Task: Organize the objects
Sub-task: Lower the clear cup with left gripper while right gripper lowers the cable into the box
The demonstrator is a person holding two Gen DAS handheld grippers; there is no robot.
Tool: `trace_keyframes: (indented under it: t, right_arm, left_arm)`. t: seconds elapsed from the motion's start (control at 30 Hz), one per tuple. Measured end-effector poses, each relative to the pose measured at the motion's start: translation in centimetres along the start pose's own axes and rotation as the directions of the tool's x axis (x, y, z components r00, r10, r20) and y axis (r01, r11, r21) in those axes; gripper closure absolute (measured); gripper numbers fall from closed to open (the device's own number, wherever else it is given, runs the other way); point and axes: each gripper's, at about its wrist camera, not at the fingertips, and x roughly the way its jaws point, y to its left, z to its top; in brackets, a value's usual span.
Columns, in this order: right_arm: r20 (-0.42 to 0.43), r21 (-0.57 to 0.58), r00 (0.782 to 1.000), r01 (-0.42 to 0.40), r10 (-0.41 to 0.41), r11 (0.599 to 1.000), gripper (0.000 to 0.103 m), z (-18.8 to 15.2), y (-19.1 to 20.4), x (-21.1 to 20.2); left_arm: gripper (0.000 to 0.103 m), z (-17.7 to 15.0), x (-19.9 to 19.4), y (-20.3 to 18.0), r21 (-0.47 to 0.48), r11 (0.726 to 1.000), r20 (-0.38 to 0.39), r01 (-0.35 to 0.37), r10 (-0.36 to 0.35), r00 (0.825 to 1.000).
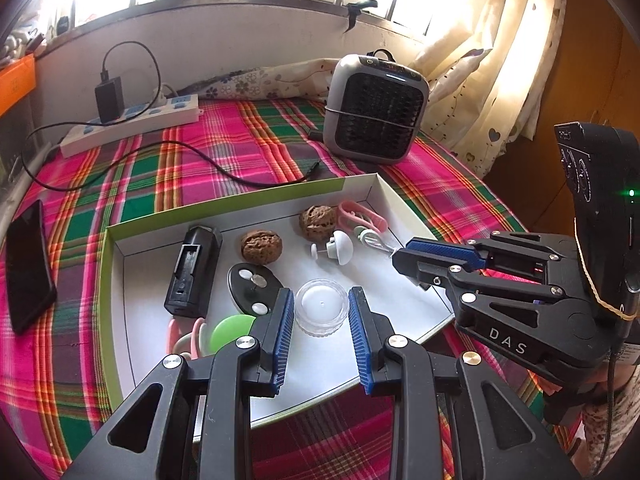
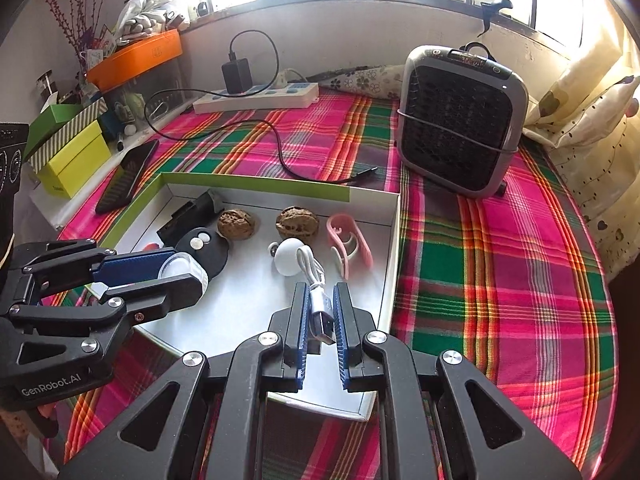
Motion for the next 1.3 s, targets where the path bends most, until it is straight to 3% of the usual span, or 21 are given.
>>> trace_keyframes:
  t: [0.1,0.7,1.3]
  right_arm:
    - [-0.019,0.002,1.000,0.004,-0.004,1.000,0.090,0.0,-0.1,0.6]
    - [-0.046,-0.019,0.998,0.030,-0.031,0.999,0.090,0.0,-0.1,1.6]
    - [-0.040,-0.021,0.999,0.023,-0.024,1.000,0.090,0.0,-0.1,1.6]
  left_arm:
    - [0.077,2.4,4.2,-4.3,0.006,1.000,-0.017,-0.001,0.001,1.000]
    - [0.077,3.5,9.5,-10.8,0.016,1.000,-0.055,0.005,-0.004,0.998]
    - [0.077,3.9,10.4,-11.9,0.020,1.000,-0.059,-0.001,0.002,0.998]
